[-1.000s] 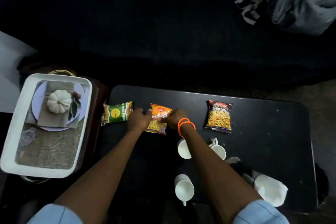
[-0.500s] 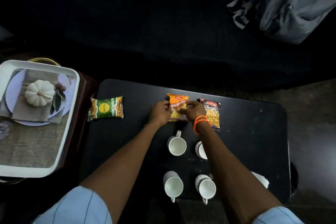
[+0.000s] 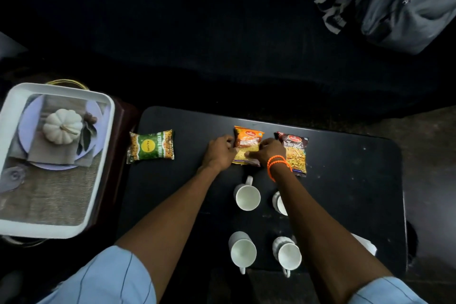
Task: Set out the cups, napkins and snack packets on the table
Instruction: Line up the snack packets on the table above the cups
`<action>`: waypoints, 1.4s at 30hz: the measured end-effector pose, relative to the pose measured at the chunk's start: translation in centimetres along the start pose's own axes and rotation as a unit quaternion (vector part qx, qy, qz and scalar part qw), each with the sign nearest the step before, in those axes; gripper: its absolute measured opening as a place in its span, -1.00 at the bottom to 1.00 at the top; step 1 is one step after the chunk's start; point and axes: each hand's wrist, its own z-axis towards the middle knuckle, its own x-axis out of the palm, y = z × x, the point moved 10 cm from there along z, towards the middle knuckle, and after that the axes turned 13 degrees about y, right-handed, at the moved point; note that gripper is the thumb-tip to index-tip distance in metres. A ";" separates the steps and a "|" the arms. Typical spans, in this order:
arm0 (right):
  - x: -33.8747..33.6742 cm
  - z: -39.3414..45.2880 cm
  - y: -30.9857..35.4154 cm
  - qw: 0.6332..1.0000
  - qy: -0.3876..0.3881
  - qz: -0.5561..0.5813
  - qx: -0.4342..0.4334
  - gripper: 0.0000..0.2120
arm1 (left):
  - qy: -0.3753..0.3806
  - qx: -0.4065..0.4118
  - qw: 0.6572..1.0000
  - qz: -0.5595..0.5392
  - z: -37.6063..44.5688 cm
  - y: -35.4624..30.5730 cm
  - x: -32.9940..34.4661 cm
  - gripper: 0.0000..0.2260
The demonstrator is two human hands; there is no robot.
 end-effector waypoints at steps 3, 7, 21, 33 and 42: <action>-1.5 -2.8 4.1 0.984 -0.142 -0.061 -0.084 -0.42 | -0.064 0.014 0.998 -0.001 -1.5 1.3 -4.1 -0.73; 3.6 -4.8 10.7 0.967 -0.111 -0.058 -0.223 -0.58 | -0.238 -0.026 0.971 -0.011 -5.6 6.0 -11.3 -0.88; 20.4 -2.3 16.7 0.948 0.086 -0.235 -0.194 -0.69 | -0.174 -0.116 0.865 -0.456 -6.0 18.2 -12.6 -0.61; 9.1 -2.1 8.1 0.986 -0.015 0.121 -0.110 -0.65 | -0.050 0.012 0.976 -0.210 -2.0 6.6 -9.3 -0.58; 9.4 -3.4 10.0 0.977 -0.026 -0.060 -0.202 -0.46 | -0.046 -0.020 0.998 -0.049 -1.6 6.0 -7.7 -0.24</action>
